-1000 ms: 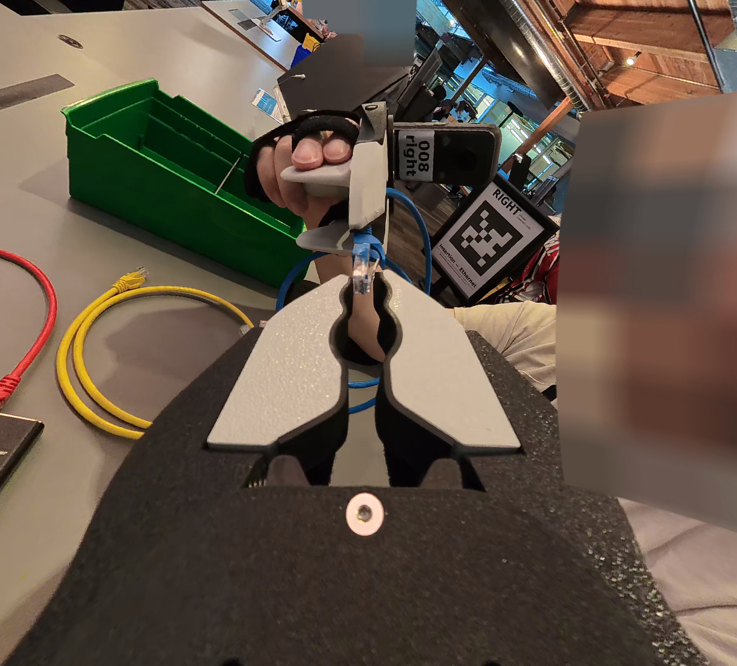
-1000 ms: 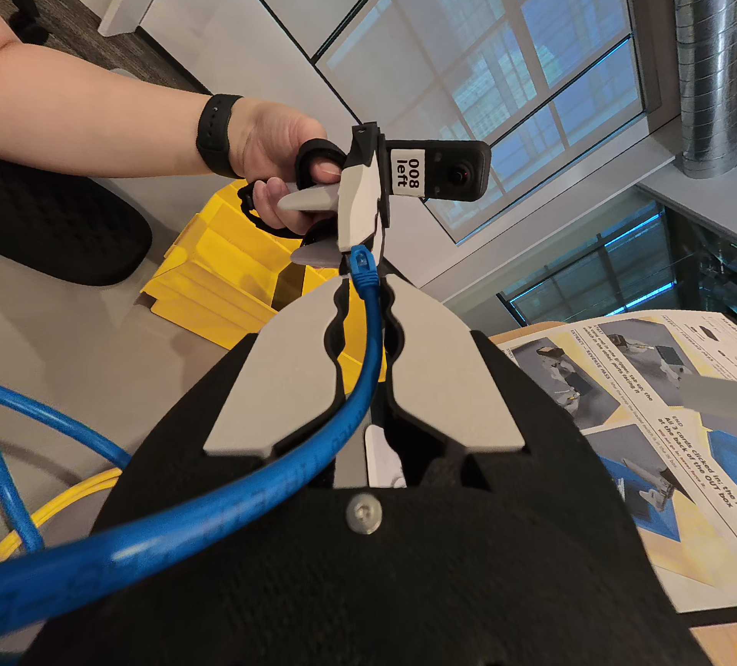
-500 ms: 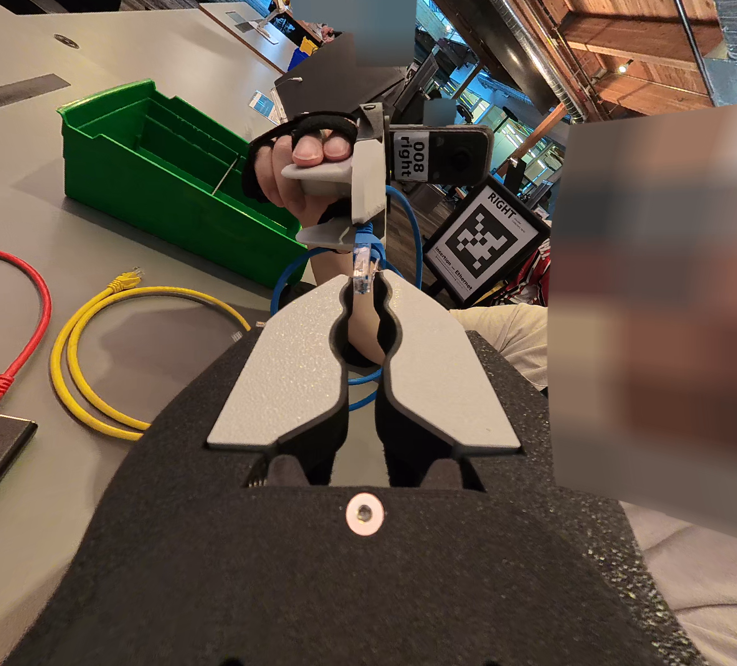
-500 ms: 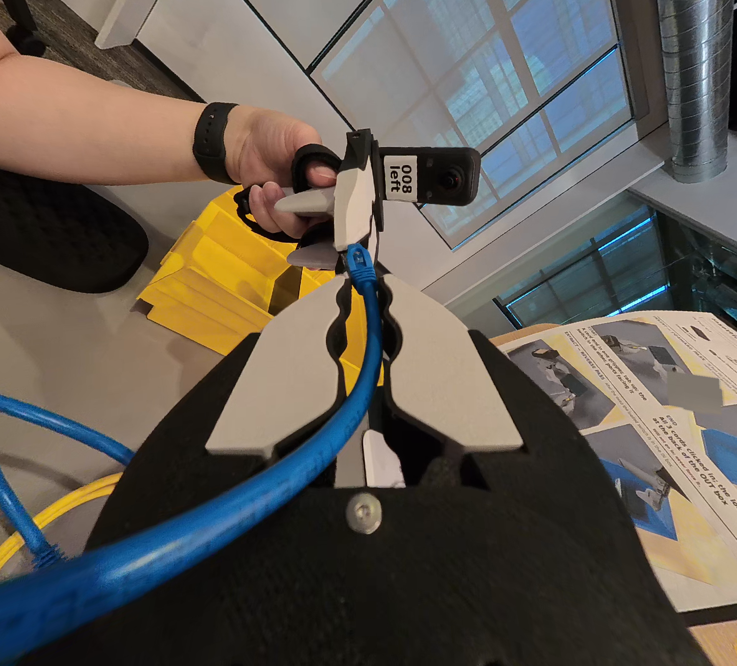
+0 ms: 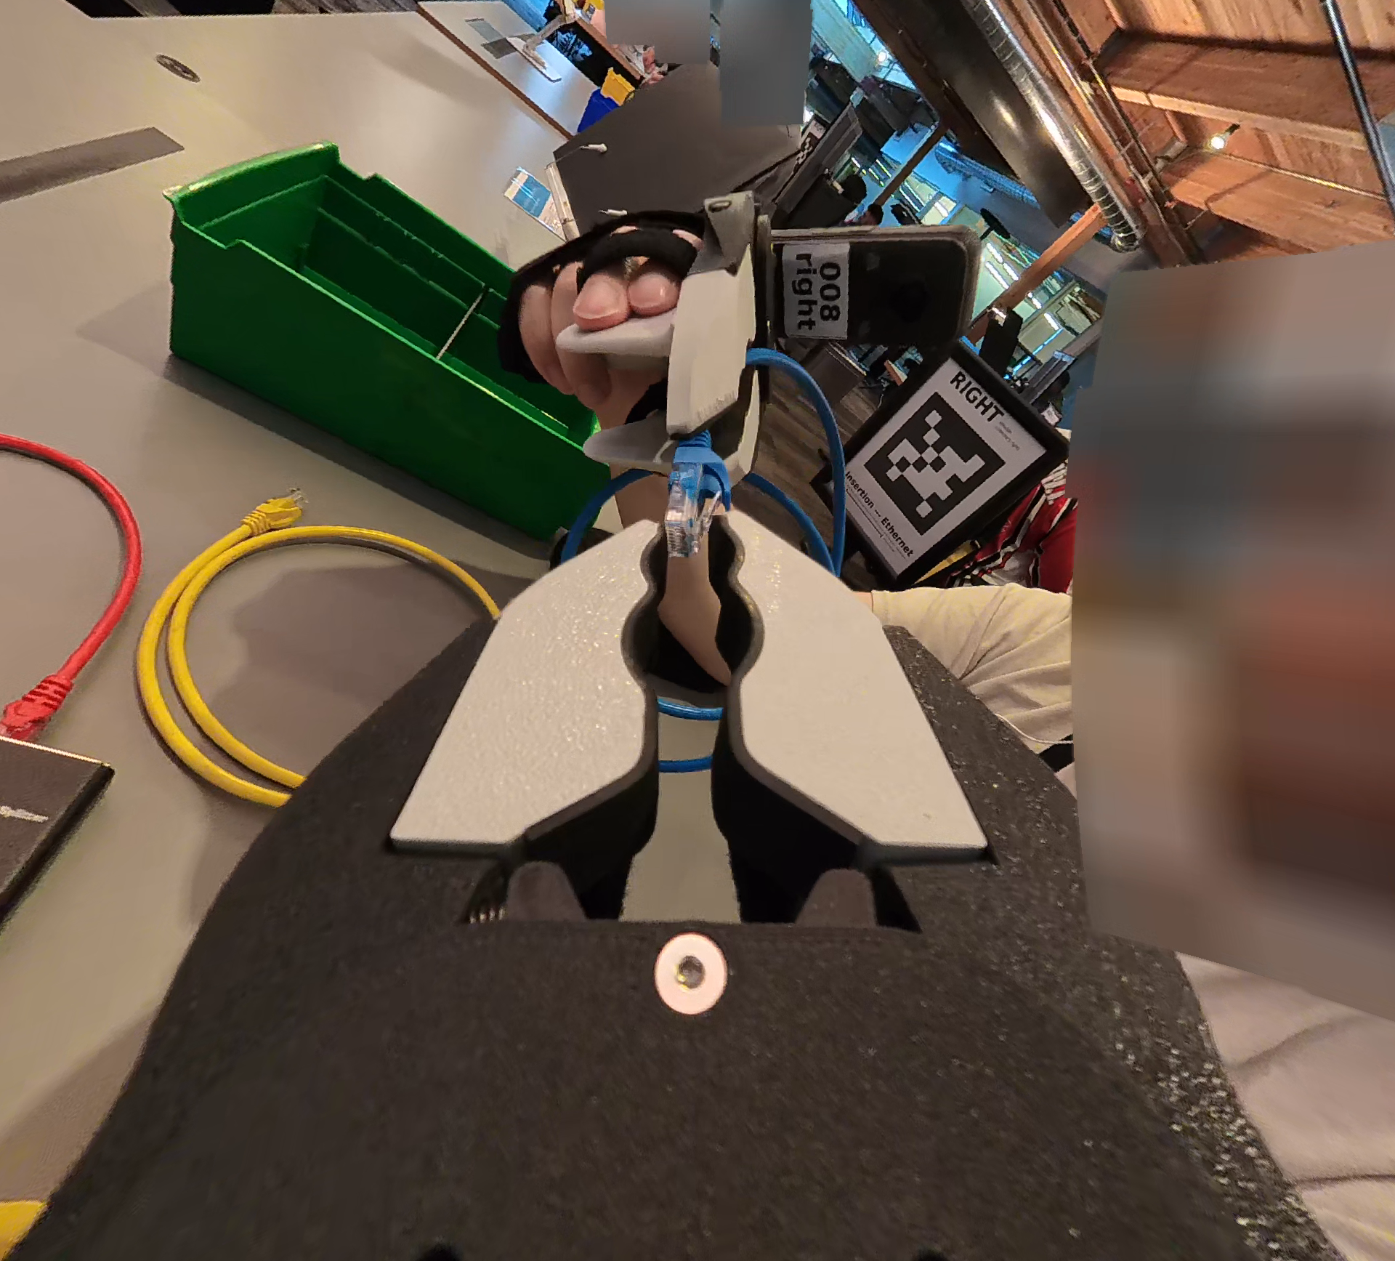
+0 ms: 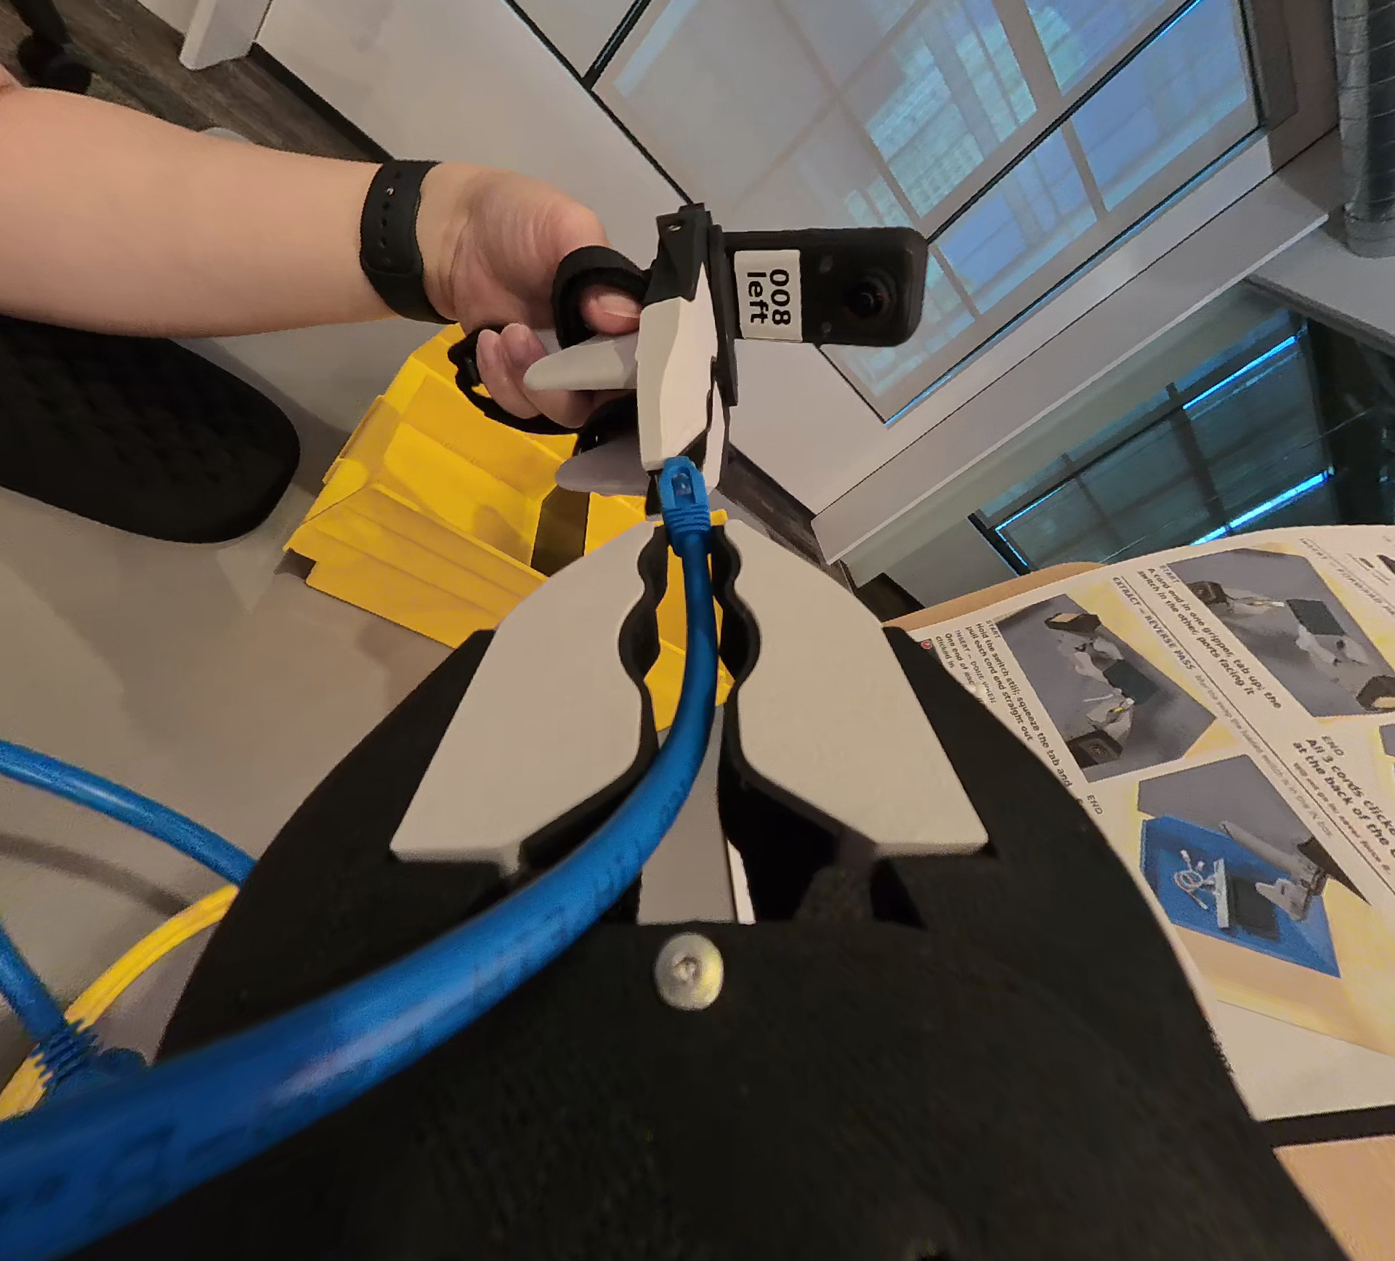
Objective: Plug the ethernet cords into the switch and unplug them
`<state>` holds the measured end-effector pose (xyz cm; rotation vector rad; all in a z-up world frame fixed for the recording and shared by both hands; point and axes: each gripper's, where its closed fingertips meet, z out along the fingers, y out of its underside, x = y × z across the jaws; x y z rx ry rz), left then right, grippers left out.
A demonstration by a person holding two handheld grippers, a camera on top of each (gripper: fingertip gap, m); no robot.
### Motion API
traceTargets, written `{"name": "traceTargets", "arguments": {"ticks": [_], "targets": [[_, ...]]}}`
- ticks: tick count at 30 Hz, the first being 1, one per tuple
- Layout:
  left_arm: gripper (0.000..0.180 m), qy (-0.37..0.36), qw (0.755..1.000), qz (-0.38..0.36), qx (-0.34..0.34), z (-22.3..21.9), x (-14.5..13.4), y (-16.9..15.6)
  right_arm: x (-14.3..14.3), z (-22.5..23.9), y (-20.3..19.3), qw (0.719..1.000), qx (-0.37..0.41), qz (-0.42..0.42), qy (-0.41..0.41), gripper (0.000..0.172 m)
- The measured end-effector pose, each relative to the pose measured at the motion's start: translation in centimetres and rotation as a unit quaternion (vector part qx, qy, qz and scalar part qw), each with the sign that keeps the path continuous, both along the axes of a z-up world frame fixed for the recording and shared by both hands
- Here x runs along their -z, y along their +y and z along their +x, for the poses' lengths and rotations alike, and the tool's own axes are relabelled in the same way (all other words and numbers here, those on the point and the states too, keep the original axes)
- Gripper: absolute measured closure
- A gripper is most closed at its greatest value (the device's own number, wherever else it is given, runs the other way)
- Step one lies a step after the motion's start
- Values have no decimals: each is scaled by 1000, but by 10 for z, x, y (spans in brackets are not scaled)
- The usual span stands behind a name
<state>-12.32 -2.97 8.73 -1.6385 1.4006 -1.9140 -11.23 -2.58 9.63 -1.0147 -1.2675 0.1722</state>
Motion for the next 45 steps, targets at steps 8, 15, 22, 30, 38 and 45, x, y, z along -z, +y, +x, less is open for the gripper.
{"name": "traceTargets", "arguments": {"ticks": [8,15,22,30,38,45], "targets": [[129,-11,992,90,-86,-4,-3,26,-23,25,4,996,13,-9,90,160],[134,89,921,345,-158,-11,48,65,-71,64,-22,981,8,-10,195,160],[137,224,863,444,-94,9,112,61,-97,97,-64,977,3,17,212,159],[126,409,724,555,32,20,182,104,-95,108,-94,983,-15,23,181,159],[121,459,677,561,128,35,220,116,-88,108,-104,986,-40,14,163,159],[116,500,660,540,153,30,241,127,-89,123,-111,983,-40,19,177,159]]}}
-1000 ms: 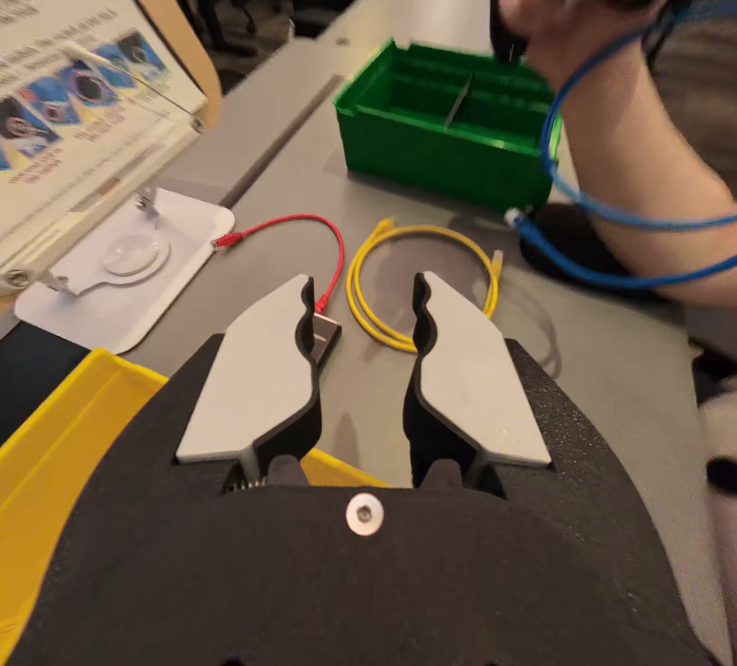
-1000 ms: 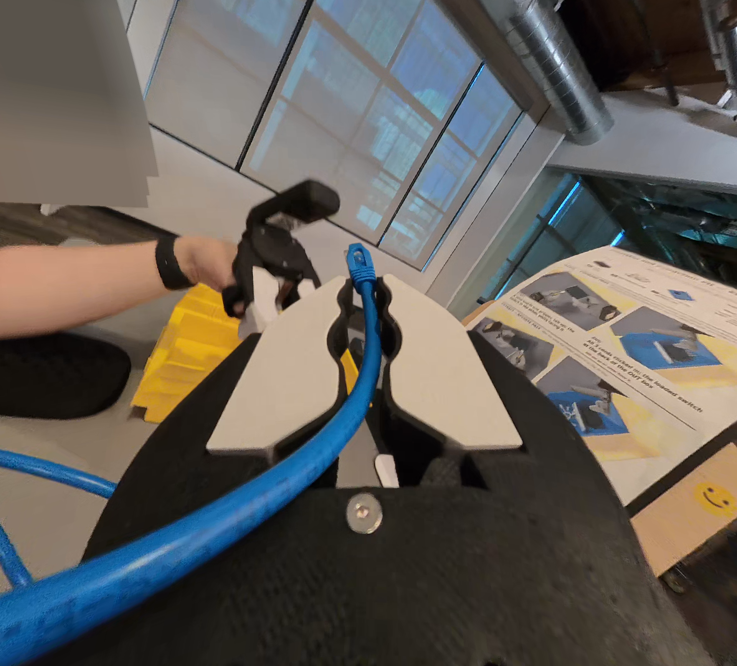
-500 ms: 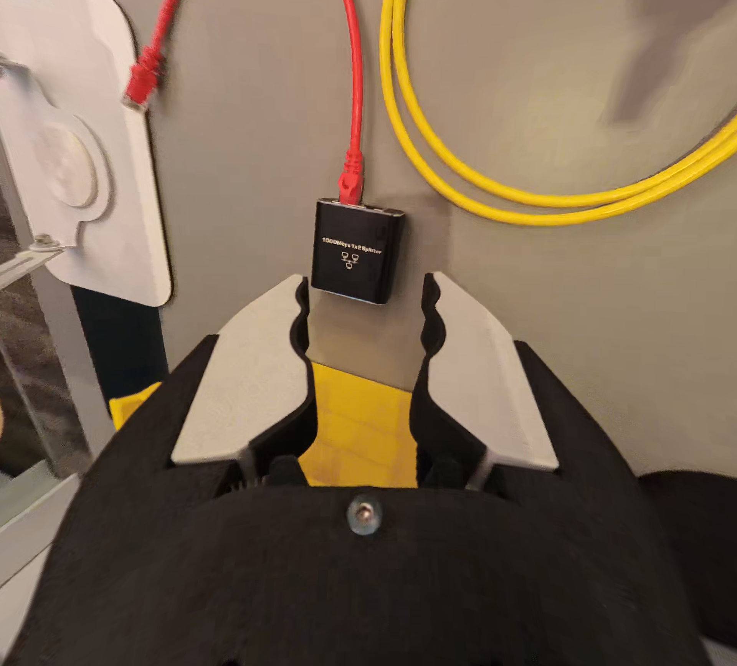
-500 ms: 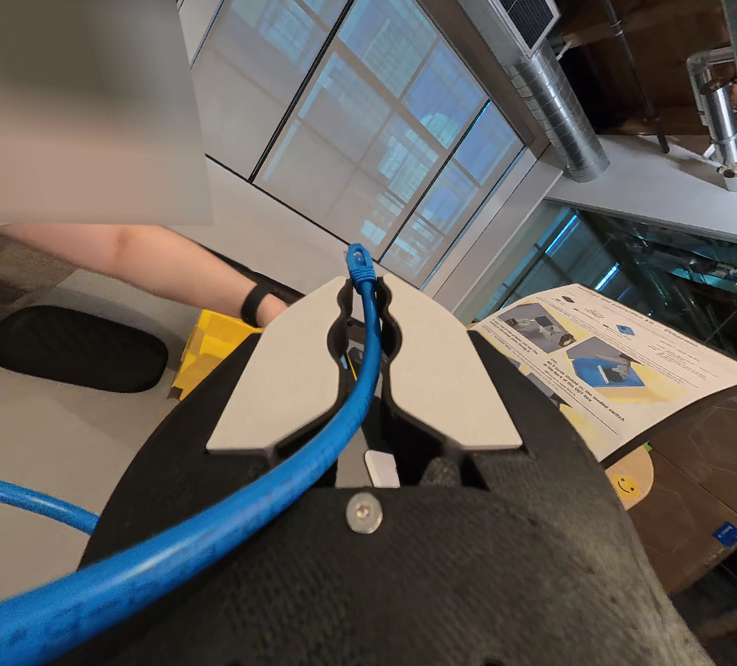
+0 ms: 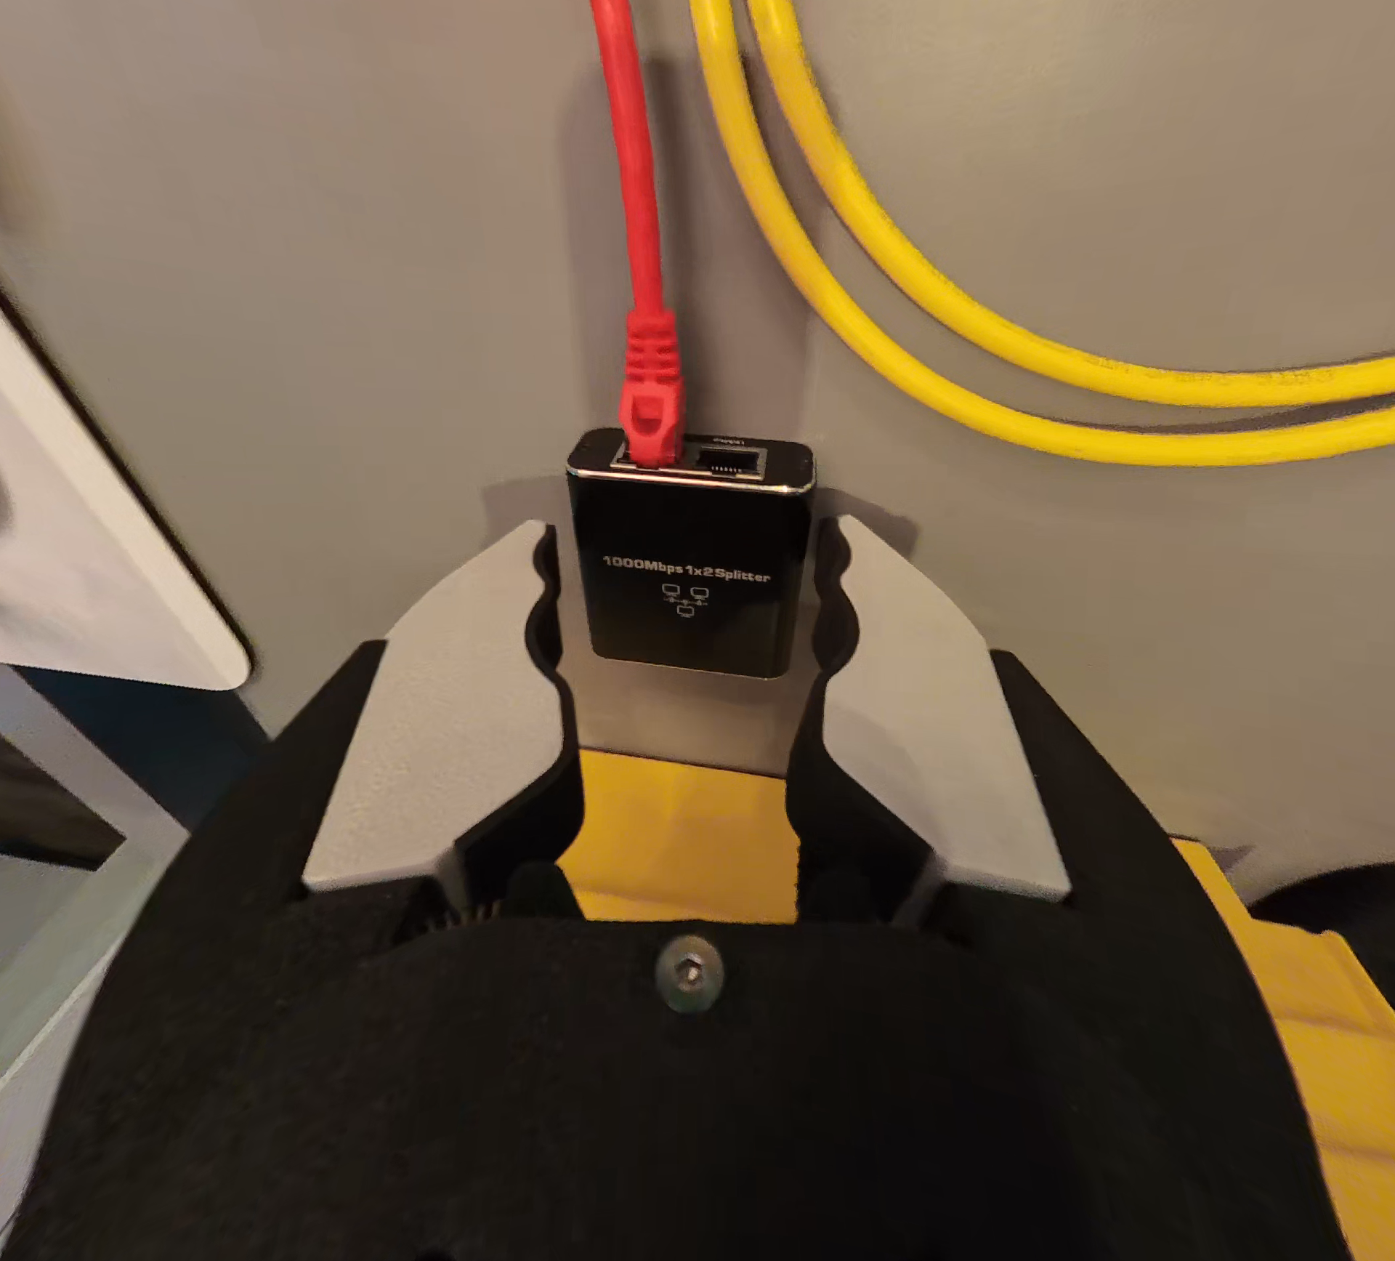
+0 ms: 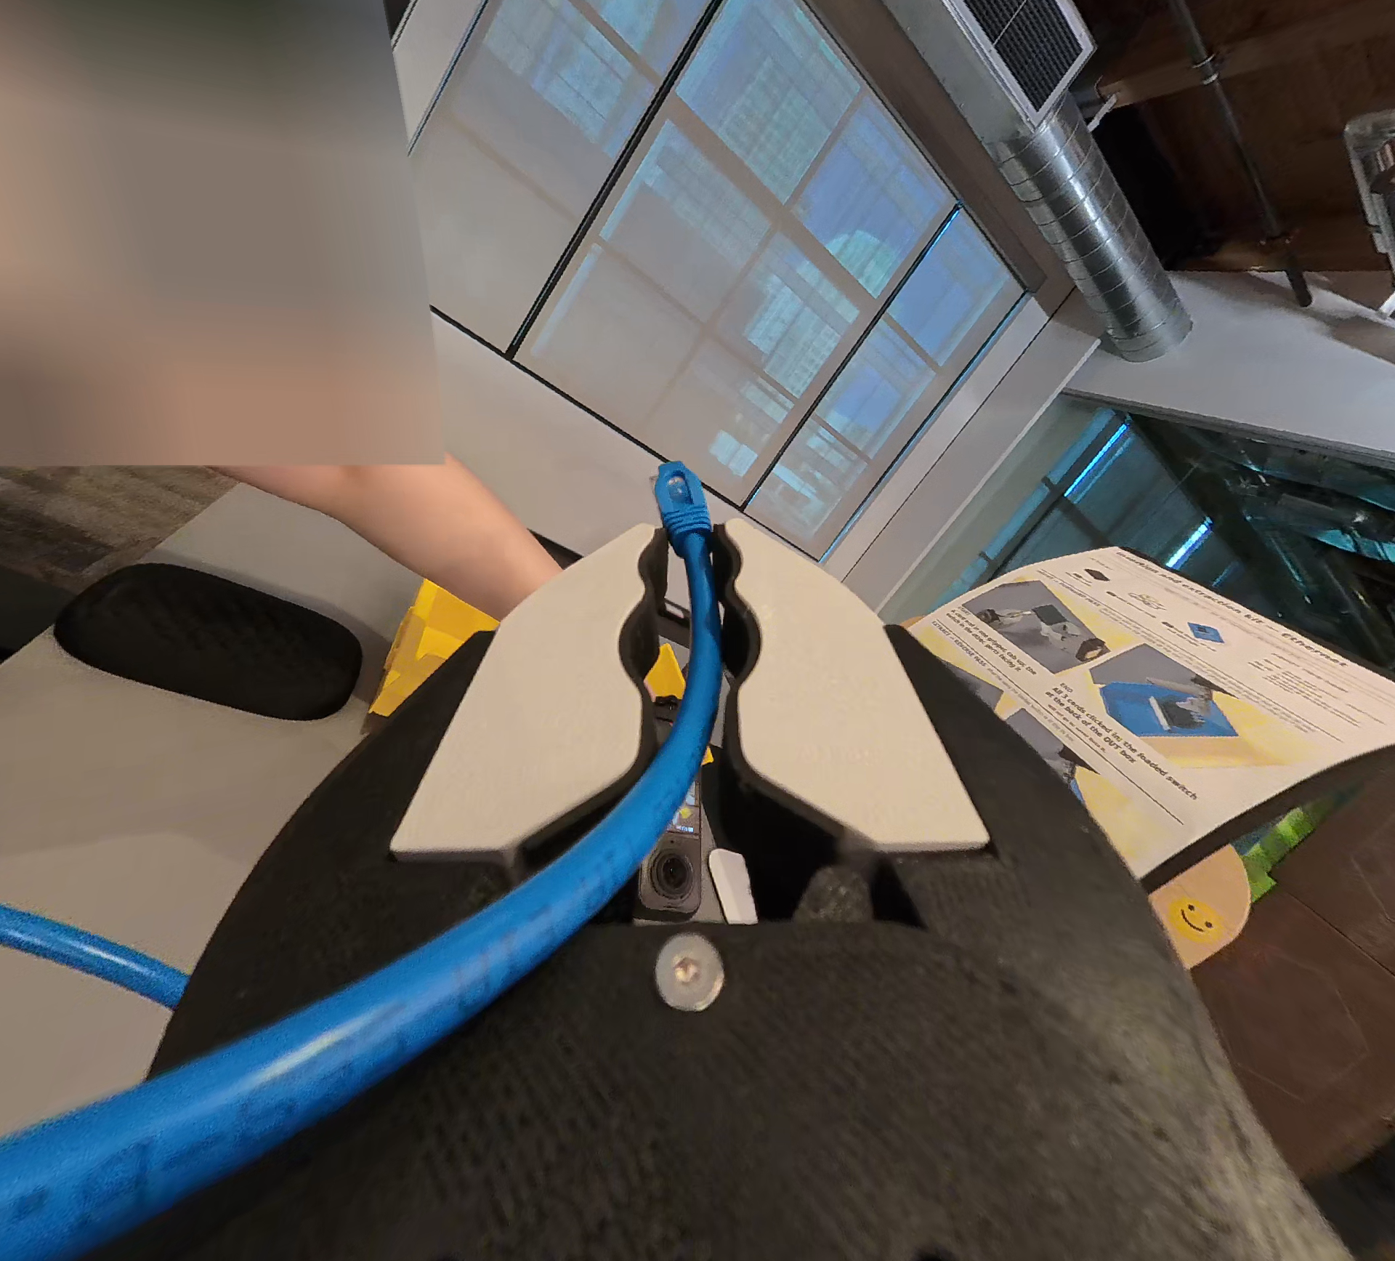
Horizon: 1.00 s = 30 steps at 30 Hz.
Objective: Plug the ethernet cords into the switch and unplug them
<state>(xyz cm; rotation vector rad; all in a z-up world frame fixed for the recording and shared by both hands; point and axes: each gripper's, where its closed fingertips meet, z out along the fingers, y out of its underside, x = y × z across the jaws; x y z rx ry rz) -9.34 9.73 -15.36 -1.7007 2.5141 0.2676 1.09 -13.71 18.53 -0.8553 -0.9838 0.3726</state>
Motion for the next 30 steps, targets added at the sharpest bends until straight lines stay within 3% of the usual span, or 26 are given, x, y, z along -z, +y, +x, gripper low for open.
{"name": "traceTargets", "arguments": {"ticks": [3,16,30], "targets": [[123,4,1000,-12,-8,-2,1,0,0,3,0,1000,-1,0,4,159],[121,24,998,-50,-38,-10,4,-2,3,-4,2,1000,-5,-2,-9,159],[121,39,998,-45,-14,-12,3,-4,7,-9,7,1000,-6,-11,-24,159]]}}
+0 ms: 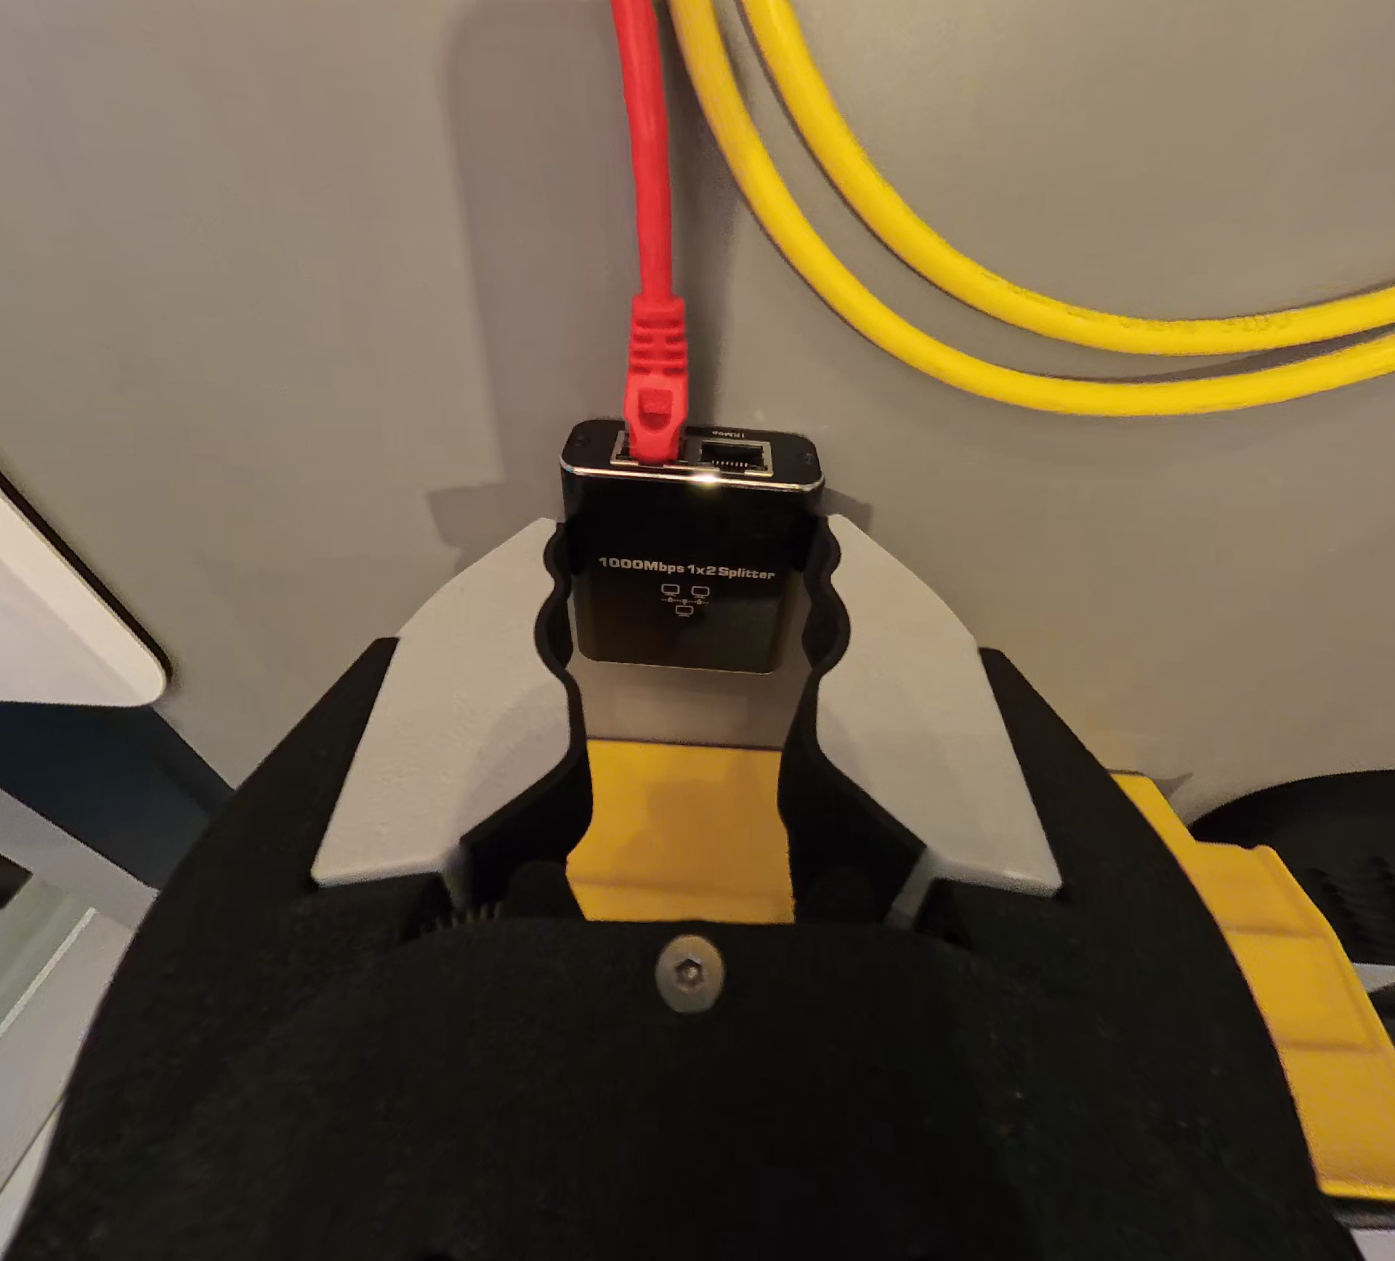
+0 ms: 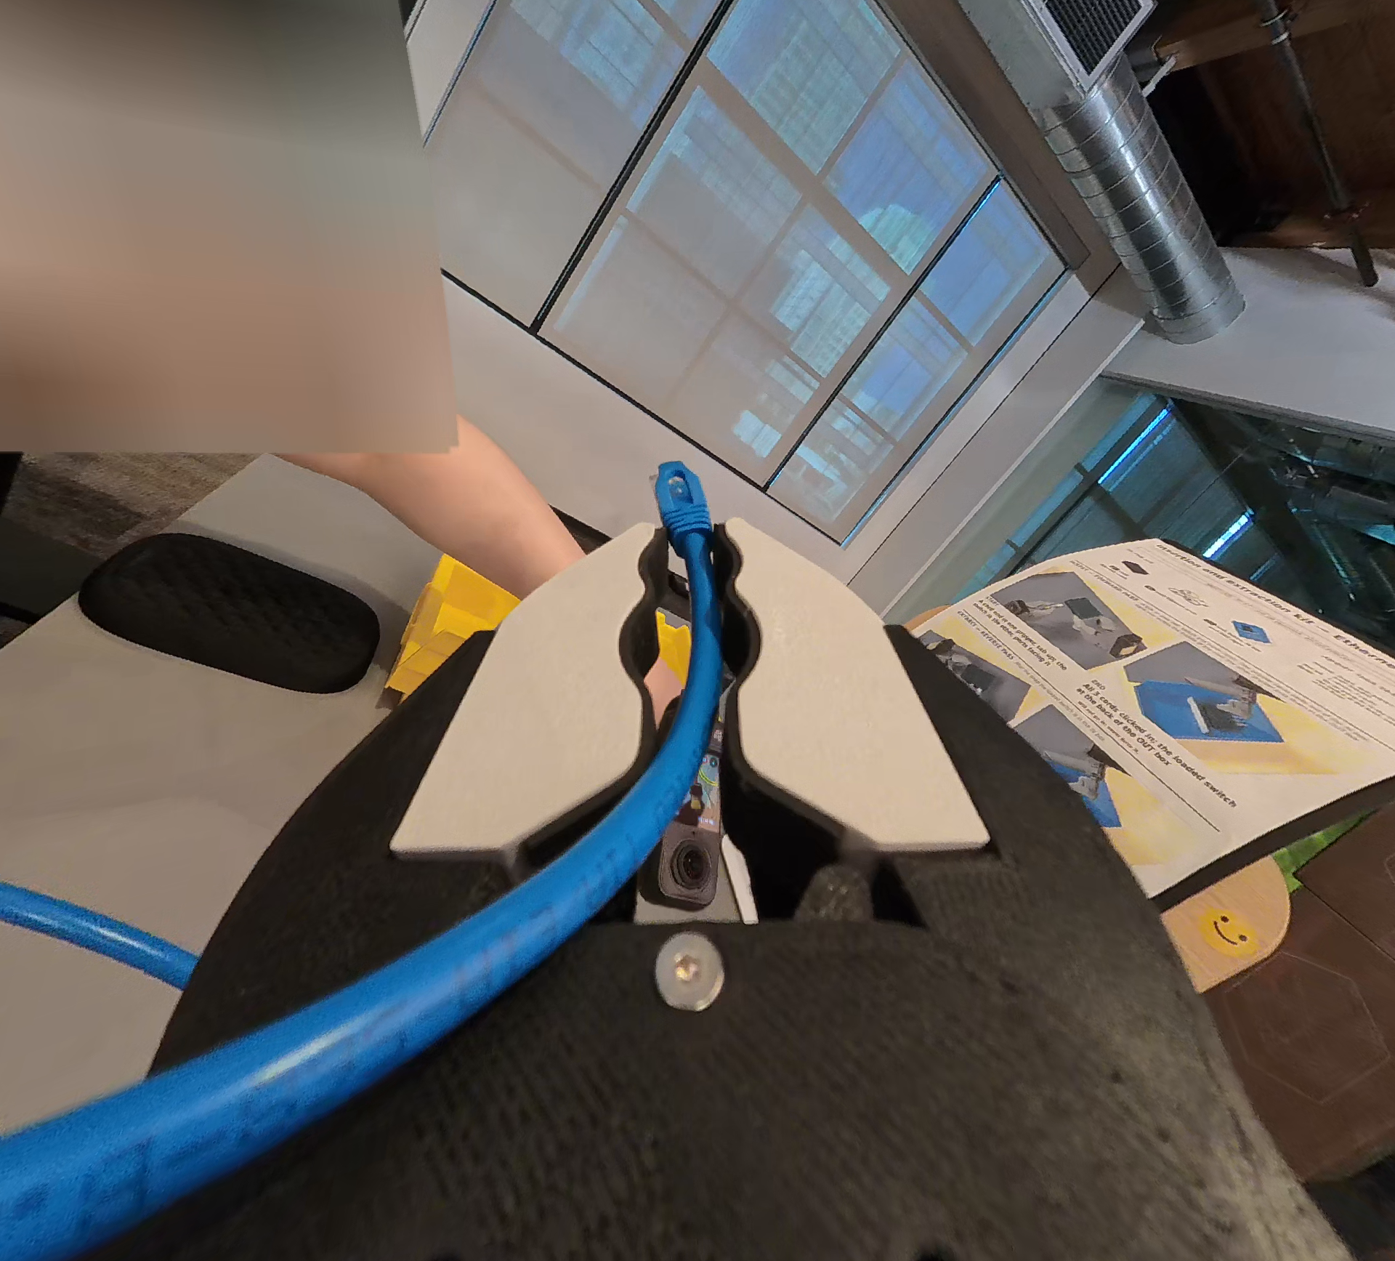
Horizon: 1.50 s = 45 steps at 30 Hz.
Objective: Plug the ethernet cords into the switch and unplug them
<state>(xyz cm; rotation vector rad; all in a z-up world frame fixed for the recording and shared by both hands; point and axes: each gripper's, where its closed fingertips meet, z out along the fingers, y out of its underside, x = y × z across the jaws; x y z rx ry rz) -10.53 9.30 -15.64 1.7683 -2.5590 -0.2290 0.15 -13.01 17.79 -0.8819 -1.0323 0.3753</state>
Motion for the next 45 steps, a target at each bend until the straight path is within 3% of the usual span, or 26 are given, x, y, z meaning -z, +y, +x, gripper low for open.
{"name": "traceTargets", "arguments": {"ticks": [4,10,13,28,45], "targets": [[121,-13,1000,-10,2,-2,-18,-6,2,1,4,1000,3,-7,-1,159],[121,-83,996,-29,-5,-1,-74,-12,5,-1,11,1000,5,-20,-1,159],[121,-85,996,-21,-10,-9,-93,-11,8,-2,16,1000,6,-29,-4,159],[122,-86,996,11,4,-16,-113,-21,23,-9,30,998,-2,-53,-24,160],[122,-206,978,14,17,9,-197,-29,27,1,46,997,12,-78,1,159]]}}
